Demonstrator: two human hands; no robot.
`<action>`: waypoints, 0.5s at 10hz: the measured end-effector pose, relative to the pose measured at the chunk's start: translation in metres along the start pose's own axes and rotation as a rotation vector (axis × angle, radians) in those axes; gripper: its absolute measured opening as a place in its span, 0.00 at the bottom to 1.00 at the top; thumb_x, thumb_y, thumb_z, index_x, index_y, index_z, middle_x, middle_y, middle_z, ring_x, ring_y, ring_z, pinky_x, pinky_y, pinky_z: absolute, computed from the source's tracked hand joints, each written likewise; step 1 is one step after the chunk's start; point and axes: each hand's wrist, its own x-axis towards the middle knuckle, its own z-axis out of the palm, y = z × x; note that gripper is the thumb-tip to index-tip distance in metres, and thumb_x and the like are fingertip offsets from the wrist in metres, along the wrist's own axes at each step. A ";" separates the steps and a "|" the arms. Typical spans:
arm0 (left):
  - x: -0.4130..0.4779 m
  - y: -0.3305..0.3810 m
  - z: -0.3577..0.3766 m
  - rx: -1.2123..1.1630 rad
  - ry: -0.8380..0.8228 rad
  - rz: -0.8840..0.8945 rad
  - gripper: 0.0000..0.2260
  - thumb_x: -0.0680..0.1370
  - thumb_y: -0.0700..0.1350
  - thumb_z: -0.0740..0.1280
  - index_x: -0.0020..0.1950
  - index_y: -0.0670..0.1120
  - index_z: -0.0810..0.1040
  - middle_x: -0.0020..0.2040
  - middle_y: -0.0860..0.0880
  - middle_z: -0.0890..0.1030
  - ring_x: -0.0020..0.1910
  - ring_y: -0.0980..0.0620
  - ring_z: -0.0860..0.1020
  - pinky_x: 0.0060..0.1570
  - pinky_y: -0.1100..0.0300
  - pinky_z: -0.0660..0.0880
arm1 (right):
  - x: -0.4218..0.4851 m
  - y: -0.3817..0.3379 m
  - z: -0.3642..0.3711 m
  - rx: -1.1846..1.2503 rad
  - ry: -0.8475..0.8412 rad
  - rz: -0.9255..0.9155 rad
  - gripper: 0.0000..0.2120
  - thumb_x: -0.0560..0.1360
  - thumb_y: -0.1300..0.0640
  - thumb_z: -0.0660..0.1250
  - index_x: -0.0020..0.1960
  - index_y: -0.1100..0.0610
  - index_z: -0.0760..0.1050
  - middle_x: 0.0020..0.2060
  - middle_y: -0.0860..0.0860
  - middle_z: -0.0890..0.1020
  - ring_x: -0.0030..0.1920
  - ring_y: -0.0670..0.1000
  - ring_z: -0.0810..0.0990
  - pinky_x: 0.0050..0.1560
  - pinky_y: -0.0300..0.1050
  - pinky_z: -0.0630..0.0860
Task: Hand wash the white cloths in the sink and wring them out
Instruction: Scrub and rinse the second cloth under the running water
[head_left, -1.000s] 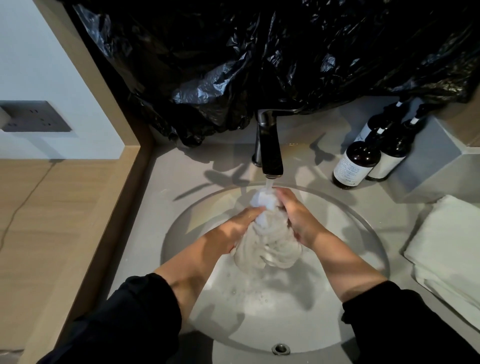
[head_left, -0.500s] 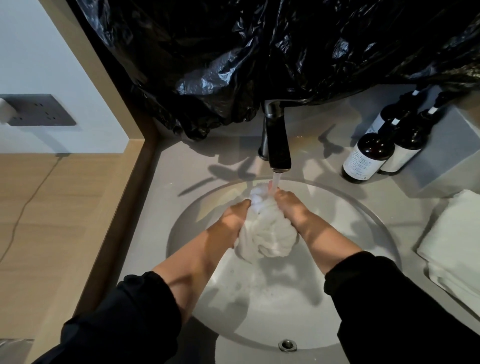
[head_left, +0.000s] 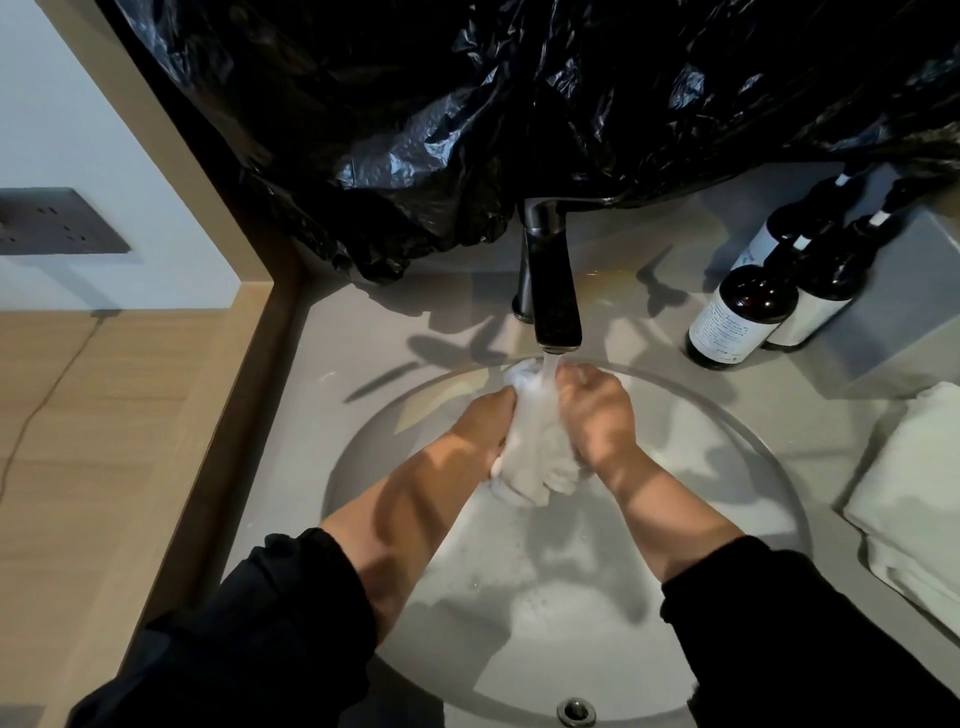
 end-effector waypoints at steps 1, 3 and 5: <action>0.009 -0.004 -0.003 -0.017 -0.028 -0.012 0.16 0.78 0.56 0.64 0.38 0.46 0.75 0.29 0.48 0.76 0.31 0.51 0.73 0.33 0.63 0.69 | 0.011 -0.001 -0.003 -0.209 -0.108 0.008 0.19 0.81 0.45 0.55 0.41 0.57 0.72 0.39 0.55 0.76 0.42 0.56 0.74 0.44 0.42 0.68; 0.016 -0.010 -0.005 0.047 -0.086 0.062 0.14 0.79 0.57 0.63 0.44 0.48 0.79 0.43 0.46 0.81 0.47 0.46 0.78 0.50 0.55 0.75 | 0.013 -0.001 -0.033 -0.016 -0.327 0.309 0.30 0.76 0.30 0.47 0.57 0.49 0.77 0.47 0.52 0.83 0.48 0.54 0.82 0.51 0.50 0.78; 0.003 -0.005 0.003 0.235 -0.154 0.285 0.12 0.81 0.53 0.60 0.44 0.48 0.77 0.36 0.50 0.78 0.34 0.55 0.79 0.32 0.65 0.75 | -0.001 -0.006 -0.038 0.238 -0.398 0.161 0.21 0.78 0.39 0.59 0.53 0.55 0.79 0.43 0.51 0.86 0.40 0.47 0.84 0.40 0.41 0.76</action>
